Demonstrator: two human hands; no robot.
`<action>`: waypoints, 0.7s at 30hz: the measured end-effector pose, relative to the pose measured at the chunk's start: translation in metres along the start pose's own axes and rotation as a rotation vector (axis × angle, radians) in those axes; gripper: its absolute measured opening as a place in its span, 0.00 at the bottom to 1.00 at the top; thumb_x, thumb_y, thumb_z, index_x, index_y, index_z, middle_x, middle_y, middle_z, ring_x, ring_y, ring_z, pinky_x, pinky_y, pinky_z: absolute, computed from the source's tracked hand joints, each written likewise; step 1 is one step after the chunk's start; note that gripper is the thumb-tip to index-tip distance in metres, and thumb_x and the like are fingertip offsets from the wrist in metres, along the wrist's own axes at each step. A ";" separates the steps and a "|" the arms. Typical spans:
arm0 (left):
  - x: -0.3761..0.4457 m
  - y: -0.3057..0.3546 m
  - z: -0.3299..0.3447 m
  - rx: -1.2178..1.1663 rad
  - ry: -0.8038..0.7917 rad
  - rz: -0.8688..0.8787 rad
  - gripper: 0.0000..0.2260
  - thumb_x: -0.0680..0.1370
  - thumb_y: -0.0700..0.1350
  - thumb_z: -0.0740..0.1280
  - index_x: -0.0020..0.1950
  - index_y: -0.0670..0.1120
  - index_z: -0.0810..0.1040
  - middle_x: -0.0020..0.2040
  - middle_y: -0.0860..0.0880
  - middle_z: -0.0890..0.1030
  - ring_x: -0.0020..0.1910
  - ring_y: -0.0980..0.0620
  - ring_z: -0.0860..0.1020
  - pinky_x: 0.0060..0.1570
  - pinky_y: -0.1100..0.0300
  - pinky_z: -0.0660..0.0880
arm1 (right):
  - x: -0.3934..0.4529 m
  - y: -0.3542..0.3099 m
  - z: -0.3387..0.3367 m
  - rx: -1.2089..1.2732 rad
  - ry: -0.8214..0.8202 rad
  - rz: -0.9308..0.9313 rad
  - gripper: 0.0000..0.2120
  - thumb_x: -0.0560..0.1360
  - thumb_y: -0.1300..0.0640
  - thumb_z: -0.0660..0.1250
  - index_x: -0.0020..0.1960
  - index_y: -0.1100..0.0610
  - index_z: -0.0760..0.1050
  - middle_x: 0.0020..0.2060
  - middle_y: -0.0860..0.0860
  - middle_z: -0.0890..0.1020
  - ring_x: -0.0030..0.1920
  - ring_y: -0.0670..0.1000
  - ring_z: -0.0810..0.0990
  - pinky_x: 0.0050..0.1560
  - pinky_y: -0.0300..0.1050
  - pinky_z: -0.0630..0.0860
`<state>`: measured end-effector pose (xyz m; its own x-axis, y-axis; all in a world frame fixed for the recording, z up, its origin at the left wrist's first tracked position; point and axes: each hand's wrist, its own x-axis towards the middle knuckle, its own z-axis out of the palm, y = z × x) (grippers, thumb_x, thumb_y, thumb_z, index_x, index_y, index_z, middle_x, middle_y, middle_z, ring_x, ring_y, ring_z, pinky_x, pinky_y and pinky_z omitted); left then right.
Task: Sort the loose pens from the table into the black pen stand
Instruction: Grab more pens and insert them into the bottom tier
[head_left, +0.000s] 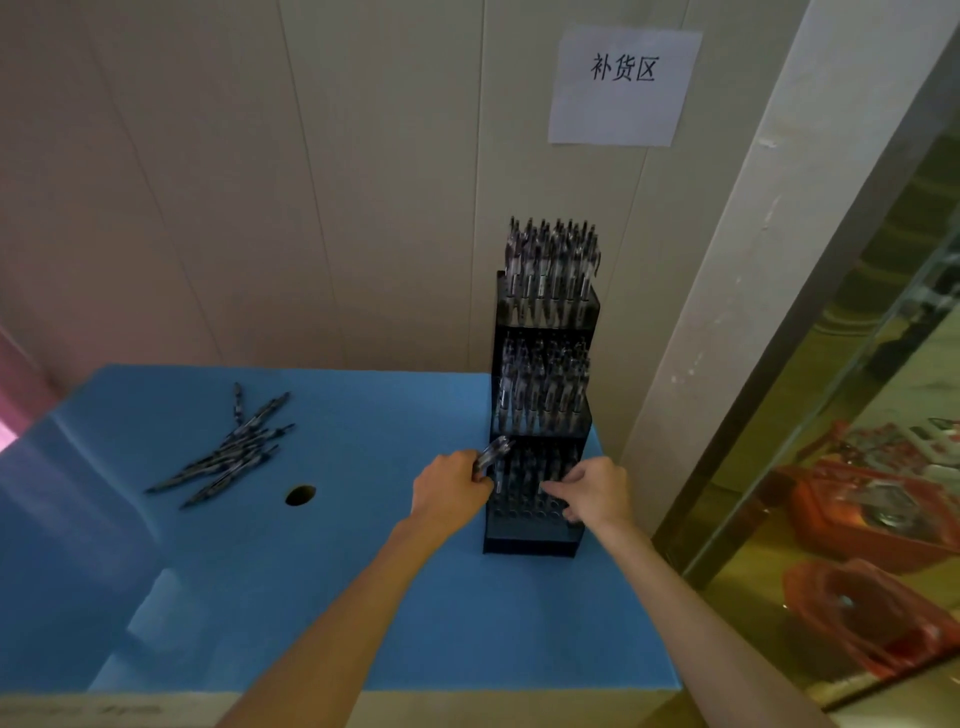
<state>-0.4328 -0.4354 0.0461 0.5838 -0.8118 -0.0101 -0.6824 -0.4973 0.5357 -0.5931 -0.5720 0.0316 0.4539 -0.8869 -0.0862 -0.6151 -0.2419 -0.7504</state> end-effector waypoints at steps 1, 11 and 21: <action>-0.001 0.003 0.001 0.001 0.000 0.006 0.14 0.77 0.43 0.64 0.34 0.50 0.62 0.30 0.50 0.69 0.29 0.51 0.68 0.28 0.59 0.63 | -0.005 -0.006 -0.001 0.040 -0.044 0.024 0.14 0.70 0.51 0.79 0.38 0.62 0.82 0.27 0.54 0.83 0.27 0.51 0.83 0.35 0.44 0.83; -0.010 0.029 0.009 0.025 0.010 0.062 0.09 0.77 0.51 0.62 0.50 0.47 0.77 0.42 0.46 0.82 0.40 0.45 0.80 0.36 0.54 0.77 | -0.037 -0.049 -0.006 0.522 -0.308 -0.007 0.05 0.73 0.56 0.76 0.48 0.56 0.86 0.41 0.51 0.87 0.40 0.48 0.84 0.47 0.45 0.79; -0.011 0.031 0.012 0.075 0.009 0.104 0.09 0.78 0.50 0.64 0.52 0.45 0.74 0.45 0.45 0.82 0.43 0.43 0.80 0.39 0.50 0.78 | -0.043 -0.051 -0.008 0.515 -0.265 0.007 0.07 0.75 0.53 0.74 0.48 0.57 0.84 0.40 0.49 0.87 0.40 0.46 0.85 0.40 0.39 0.75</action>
<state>-0.4654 -0.4457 0.0522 0.5118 -0.8576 0.0503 -0.7702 -0.4322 0.4690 -0.5866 -0.5242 0.0785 0.6374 -0.7432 -0.2035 -0.2554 0.0454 -0.9658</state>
